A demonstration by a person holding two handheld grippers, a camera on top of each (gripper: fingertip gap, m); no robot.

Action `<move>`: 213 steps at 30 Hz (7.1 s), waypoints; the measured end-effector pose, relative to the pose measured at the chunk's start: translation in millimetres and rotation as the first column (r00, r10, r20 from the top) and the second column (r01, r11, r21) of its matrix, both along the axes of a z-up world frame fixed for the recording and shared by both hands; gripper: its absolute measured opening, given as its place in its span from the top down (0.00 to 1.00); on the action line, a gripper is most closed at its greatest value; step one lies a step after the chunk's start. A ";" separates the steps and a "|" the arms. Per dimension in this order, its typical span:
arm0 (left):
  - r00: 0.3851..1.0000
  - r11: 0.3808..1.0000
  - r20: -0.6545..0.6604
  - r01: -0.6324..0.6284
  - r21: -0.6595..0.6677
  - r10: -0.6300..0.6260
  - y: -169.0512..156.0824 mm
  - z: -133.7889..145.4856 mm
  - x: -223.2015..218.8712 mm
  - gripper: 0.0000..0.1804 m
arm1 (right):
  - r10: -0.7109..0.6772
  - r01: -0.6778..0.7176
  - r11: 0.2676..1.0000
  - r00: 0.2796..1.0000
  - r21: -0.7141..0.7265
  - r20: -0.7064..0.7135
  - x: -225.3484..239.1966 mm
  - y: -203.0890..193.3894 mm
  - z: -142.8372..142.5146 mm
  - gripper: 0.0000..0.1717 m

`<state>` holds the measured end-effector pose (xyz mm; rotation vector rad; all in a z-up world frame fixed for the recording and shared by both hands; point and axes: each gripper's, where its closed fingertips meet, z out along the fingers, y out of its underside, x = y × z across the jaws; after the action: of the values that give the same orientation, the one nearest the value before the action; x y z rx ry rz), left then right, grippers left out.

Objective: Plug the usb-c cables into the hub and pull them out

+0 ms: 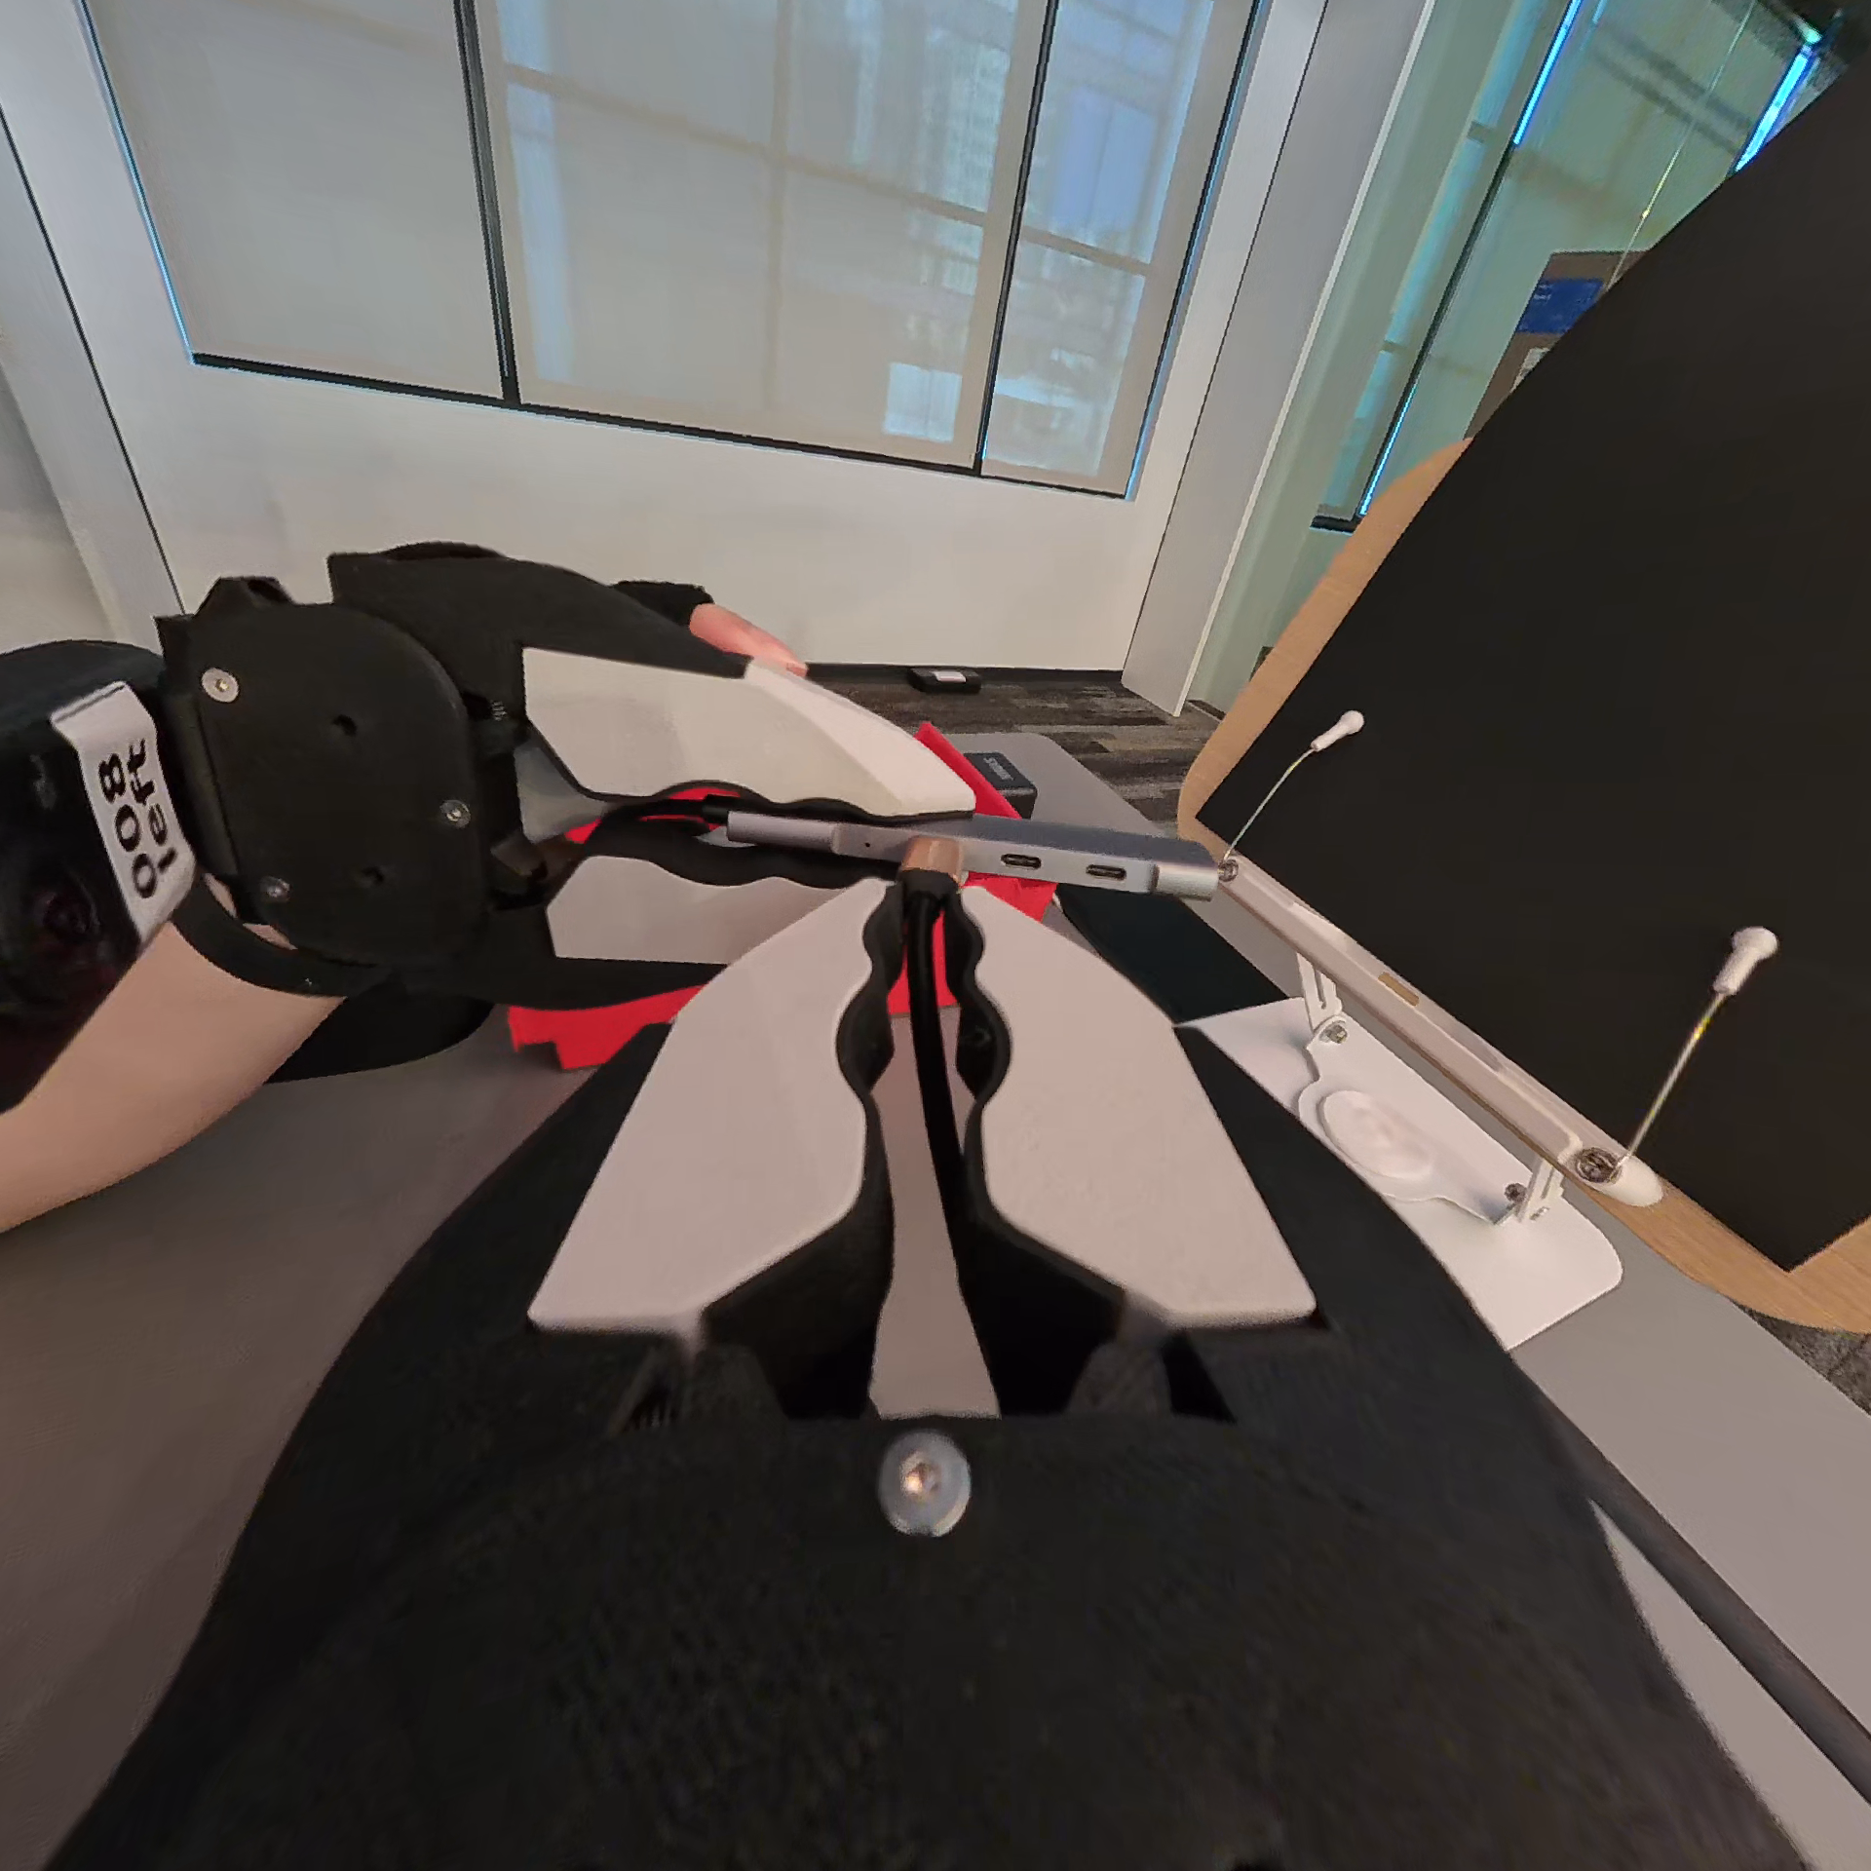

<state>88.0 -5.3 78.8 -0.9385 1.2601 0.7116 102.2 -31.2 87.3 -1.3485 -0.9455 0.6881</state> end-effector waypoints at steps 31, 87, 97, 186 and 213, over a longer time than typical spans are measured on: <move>0.926 0.937 0.198 0.341 -0.076 -0.321 -75.2 56.9 -109.2 0.95 | 0.587 -0.541 0.787 0.508 -0.297 0.630 -30.5 -95.3 -192.1 0.91; 0.920 0.929 0.202 0.359 -0.087 -0.337 -72.8 56.7 -96.5 0.95 | 0.185 -0.419 0.899 0.625 0.126 0.759 -29.5 -68.2 -236.9 0.91; 0.924 0.931 0.192 0.353 -0.089 -0.332 -70.1 54.6 -92.2 0.95 | 0.260 -0.421 0.907 0.608 0.027 0.751 -33.6 -69.1 -242.6 0.95; 0.913 0.969 -0.323 0.229 -0.095 -0.248 -27.3 -43.1 8.1 0.95 | 0.315 -0.143 0.764 0.934 -0.630 0.170 15.4 -32.4 -62.4 0.98; 0.904 0.973 -0.362 0.217 -0.074 -0.229 -27.1 -47.0 11.8 0.95 | 0.308 -0.143 0.745 0.940 -0.652 0.146 21.1 -28.3 -63.9 0.98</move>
<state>99.8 -32.4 31.8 -0.6870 1.6860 0.7062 123.3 -59.5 23.4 -1.9733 -1.1438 1.1184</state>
